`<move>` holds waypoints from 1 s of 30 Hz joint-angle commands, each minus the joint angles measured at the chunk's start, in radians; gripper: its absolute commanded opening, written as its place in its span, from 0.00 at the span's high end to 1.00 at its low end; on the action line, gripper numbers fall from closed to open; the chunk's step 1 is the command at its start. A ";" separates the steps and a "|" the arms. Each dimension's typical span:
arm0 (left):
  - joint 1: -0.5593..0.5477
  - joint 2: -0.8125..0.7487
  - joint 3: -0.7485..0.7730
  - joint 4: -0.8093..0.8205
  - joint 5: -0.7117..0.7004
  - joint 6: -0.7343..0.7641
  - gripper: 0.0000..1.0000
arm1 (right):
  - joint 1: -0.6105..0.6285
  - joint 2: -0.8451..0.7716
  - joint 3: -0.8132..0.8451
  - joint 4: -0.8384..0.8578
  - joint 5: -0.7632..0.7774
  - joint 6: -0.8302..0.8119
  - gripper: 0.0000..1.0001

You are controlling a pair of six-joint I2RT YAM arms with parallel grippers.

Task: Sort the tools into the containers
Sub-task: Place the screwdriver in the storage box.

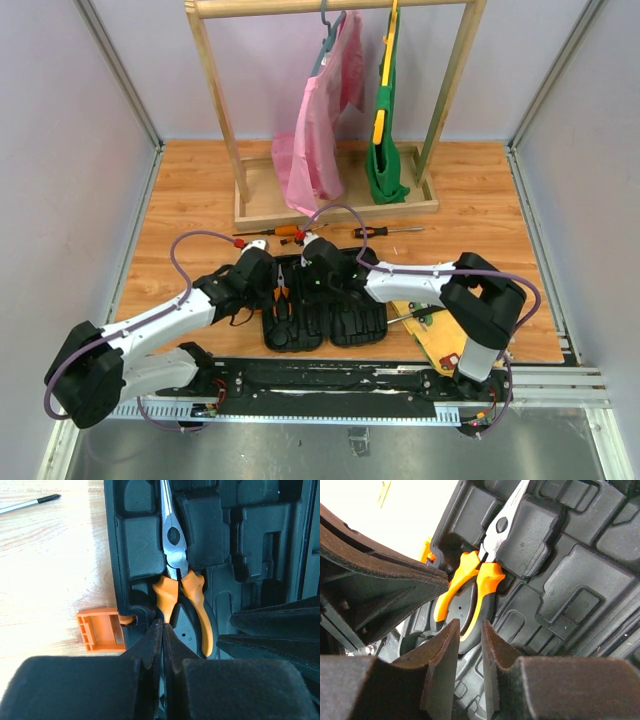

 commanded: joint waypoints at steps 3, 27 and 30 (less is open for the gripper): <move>-0.014 0.033 0.033 -0.019 -0.013 -0.011 0.95 | -0.008 0.042 0.039 -0.013 -0.007 0.006 0.74; -0.028 0.106 0.031 -0.006 -0.023 -0.031 0.95 | 0.006 0.119 0.135 -0.285 0.100 -0.024 0.93; -0.028 0.099 0.029 -0.008 -0.025 -0.030 0.95 | 0.007 0.074 0.115 -0.267 0.140 -0.023 0.88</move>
